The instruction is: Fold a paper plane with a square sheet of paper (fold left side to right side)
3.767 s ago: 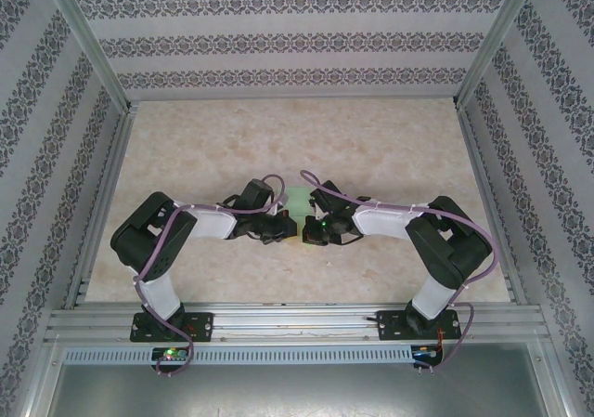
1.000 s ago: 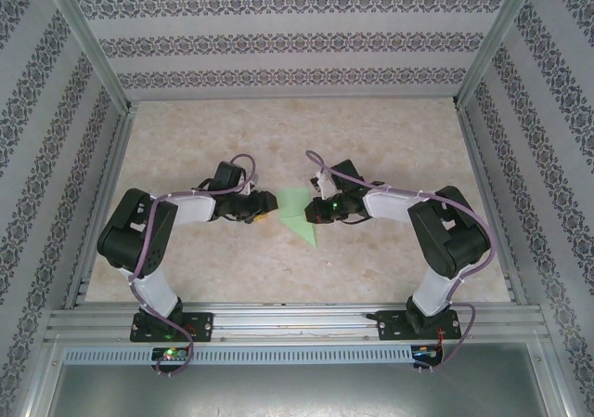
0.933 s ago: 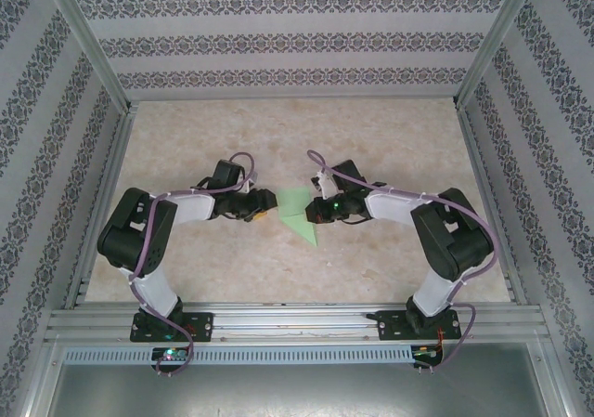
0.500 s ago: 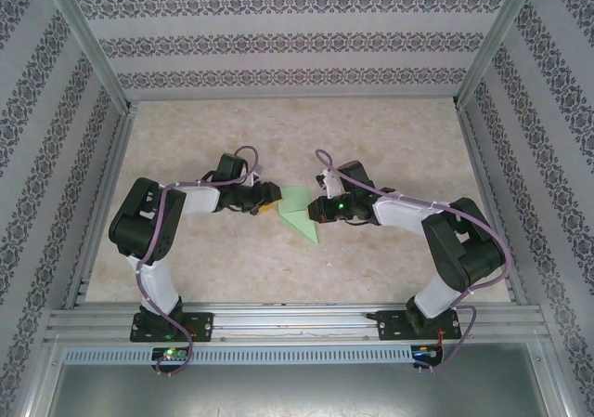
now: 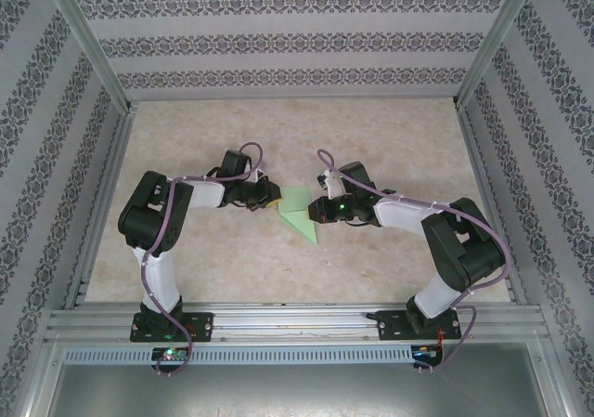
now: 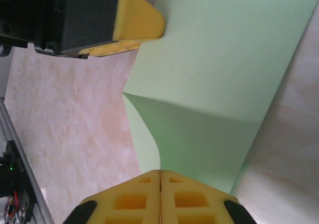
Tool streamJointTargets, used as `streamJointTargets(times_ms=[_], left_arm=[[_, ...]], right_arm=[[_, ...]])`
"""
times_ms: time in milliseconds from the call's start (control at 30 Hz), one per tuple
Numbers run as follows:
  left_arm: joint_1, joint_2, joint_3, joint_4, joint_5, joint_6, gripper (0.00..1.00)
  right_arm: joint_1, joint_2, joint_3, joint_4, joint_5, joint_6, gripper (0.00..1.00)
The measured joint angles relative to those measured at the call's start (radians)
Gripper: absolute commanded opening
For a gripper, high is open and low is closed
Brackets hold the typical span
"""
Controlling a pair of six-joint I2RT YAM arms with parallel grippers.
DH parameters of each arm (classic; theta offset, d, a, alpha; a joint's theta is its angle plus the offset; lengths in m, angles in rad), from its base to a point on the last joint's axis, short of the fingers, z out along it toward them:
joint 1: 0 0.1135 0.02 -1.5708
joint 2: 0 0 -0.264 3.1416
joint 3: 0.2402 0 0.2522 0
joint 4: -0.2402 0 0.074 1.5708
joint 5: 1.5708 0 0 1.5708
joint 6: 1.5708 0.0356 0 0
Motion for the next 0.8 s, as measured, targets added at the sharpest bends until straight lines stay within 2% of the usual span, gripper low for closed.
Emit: streamJointTargets(times_ms=[133, 333, 567, 733, 800], left_arm=[[-0.001, -0.001, 0.0, 0.002, -0.003, -0.011, 0.0], [-0.019, -0.047, 0.0, -0.01, -0.022, -0.014, 0.0], [-0.036, -0.12, 0.0, -0.037, -0.052, -0.03, 0.0], [-0.04, -0.124, 0.0, -0.043, -0.056, -0.051, 0.0], [-0.042, -0.124, 0.0, -0.047, -0.056, -0.056, 0.0]], right_arm=[[0.0, -0.035, 0.0, -0.039, 0.05, -0.007, 0.36], [0.038, -0.146, 0.031, -0.237, 0.29, -0.075, 0.44], [0.274, -0.22, 0.084, -0.395, 0.621, -0.087, 0.53], [0.451, -0.175, 0.113, -0.45, 0.814, -0.037, 0.55], [0.492, -0.134, 0.135, -0.456, 0.863, -0.026, 0.55]])
